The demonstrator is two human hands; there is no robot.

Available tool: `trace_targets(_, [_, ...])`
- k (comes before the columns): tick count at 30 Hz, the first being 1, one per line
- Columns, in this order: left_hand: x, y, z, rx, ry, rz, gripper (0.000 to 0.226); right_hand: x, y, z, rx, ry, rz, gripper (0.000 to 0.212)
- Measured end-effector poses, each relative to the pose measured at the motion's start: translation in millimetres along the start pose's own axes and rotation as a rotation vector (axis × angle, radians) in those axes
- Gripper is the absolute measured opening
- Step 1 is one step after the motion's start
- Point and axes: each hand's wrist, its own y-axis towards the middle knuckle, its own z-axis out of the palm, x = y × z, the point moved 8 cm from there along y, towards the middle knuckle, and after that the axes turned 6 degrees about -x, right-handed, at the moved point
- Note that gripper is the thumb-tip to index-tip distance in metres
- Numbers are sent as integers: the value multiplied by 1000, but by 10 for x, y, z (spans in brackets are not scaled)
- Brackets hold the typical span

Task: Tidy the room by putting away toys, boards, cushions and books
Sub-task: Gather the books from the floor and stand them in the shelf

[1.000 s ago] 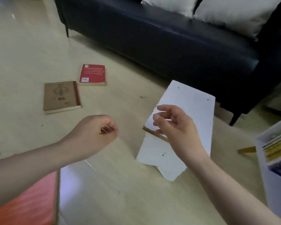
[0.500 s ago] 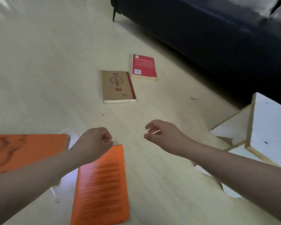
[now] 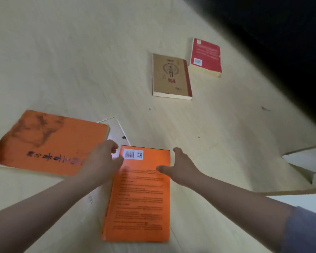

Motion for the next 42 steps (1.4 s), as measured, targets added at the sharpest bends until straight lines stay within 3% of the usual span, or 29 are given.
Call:
trace_targets(4, [276, -135, 265, 113, -41, -229, 51, -105, 86, 315, 20, 26, 53, 79])
trace_targets(7, [277, -162, 374, 106, -115, -291, 17, -127, 139, 344, 5, 114, 82, 69])
trace_targets(10, [231, -110, 409, 104, -164, -318, 34, -155, 192, 350, 18, 192, 111, 65])
trace_targets(14, [146, -100, 482, 133, -208, -342, 31, -252, 218, 330, 32, 274, 148, 67])
trace_targets(16, [111, -99, 536, 181, -292, -380, 28, -349, 231, 283, 29, 320, 182, 66])
trace_targets(19, [68, -106, 692, 295, -476, -464, 48, -593, 280, 199, 17, 477, 291, 61])
trace_targets(20, [34, -99, 746, 326, -506, -460, 43, -677, 300, 193, 24, 544, 337, 60])
trace_targets(23, [-102, -54, 843, 359, -544, -409, 24, -862, 347, 187, 66, 640, 386, 52])
trace_targets(28, [-263, -16, 804, 387, -573, -334, 21, -925, 429, 51, 54, 695, 331, 46])
trace_targets(31, [-440, 65, 586, 302, -560, -235, 29, -723, 514, -98, 78, 820, 237, 48])
trace_targets(33, [-637, 142, 377, 210, -574, -156, 40, -575, 565, -384, -46, 855, 130, 64])
trace_targets(36, [-1024, 215, 10, 51, -589, 18, 37, -314, 494, -973, -287, 854, -57, 85])
trace_targets(42, [-1458, 76, -356, -170, -459, 460, 12, 101, 51, -1694, -593, 641, -517, 37])
